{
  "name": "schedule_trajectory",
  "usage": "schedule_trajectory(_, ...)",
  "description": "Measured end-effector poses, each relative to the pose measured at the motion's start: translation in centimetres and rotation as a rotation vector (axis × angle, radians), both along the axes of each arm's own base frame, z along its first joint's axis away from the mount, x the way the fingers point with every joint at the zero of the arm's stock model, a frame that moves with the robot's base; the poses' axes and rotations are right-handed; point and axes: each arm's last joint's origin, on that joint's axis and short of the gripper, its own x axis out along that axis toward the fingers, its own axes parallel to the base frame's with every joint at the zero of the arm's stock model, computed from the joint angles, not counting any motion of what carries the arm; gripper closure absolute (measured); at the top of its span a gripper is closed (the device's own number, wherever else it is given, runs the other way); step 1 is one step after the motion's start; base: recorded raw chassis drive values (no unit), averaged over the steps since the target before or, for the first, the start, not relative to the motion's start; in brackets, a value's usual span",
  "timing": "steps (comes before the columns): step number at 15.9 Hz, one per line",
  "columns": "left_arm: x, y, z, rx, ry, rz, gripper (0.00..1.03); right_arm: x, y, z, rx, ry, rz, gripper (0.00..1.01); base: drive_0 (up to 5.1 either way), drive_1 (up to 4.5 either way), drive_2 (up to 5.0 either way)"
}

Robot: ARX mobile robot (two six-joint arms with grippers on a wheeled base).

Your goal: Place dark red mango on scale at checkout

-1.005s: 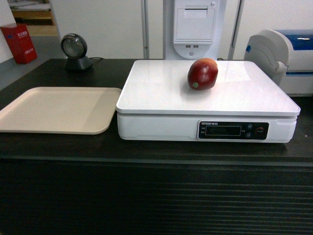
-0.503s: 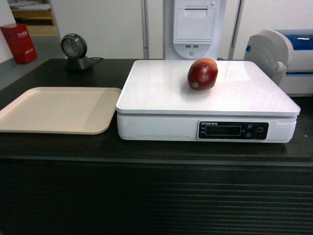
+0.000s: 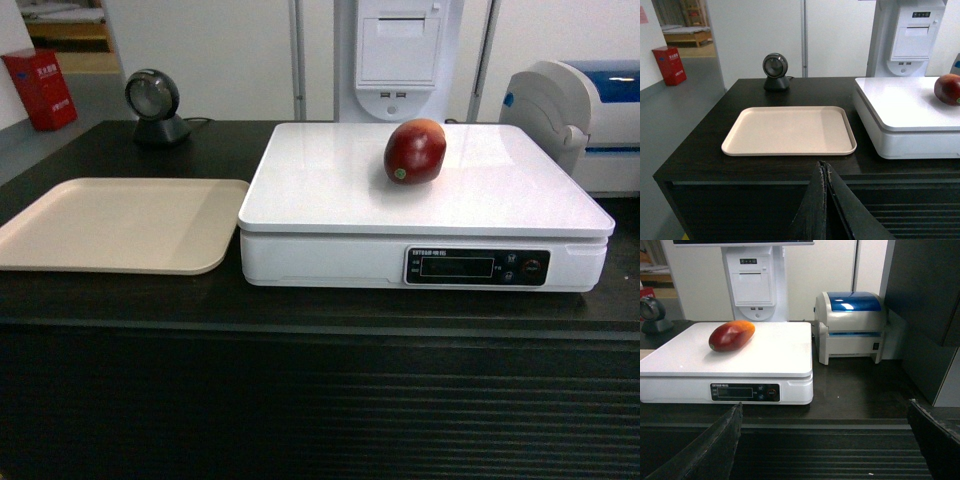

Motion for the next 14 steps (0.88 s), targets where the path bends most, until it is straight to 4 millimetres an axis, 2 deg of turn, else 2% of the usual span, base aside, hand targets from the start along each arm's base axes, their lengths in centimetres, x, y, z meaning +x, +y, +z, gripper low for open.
schedule_trajectory(1, 0.0, 0.0, 0.0, -0.001, 0.0, 0.0, 1.01, 0.0, 0.0, 0.0, 0.0, 0.0, 0.0, 0.03, 0.0, 0.0, 0.0)
schedule_trajectory(2, 0.0, 0.0, 0.0, -0.002, 0.0, 0.0, 0.92, 0.0, 0.0, 0.0, 0.0, 0.0, 0.0, 0.03, 0.0, 0.0, 0.0)
schedule_trajectory(3, 0.0, 0.0, 0.0, -0.002, 0.0, 0.0, 0.76, 0.0, 0.0, 0.0, 0.0, 0.0, 0.0, 0.03, 0.0, 0.0, 0.0)
schedule_trajectory(9, 0.0, 0.0, 0.0, -0.002, 0.0, 0.0, 0.09, 0.0, 0.0, 0.0, 0.0, 0.0, 0.0, 0.03, 0.0, 0.0, 0.0)
schedule_trajectory(10, 0.0, 0.0, 0.0, -0.002, 0.0, 0.0, 0.04, 0.0, 0.0, 0.0, 0.0, 0.0, 0.0, 0.03, 0.0, 0.0, 0.0)
schedule_trajectory(14, 0.0, 0.0, 0.0, -0.002, 0.0, 0.0, 0.05, 0.0, 0.0, 0.0, 0.0, 0.0, 0.0, 0.03, 0.0, 0.0, 0.0)
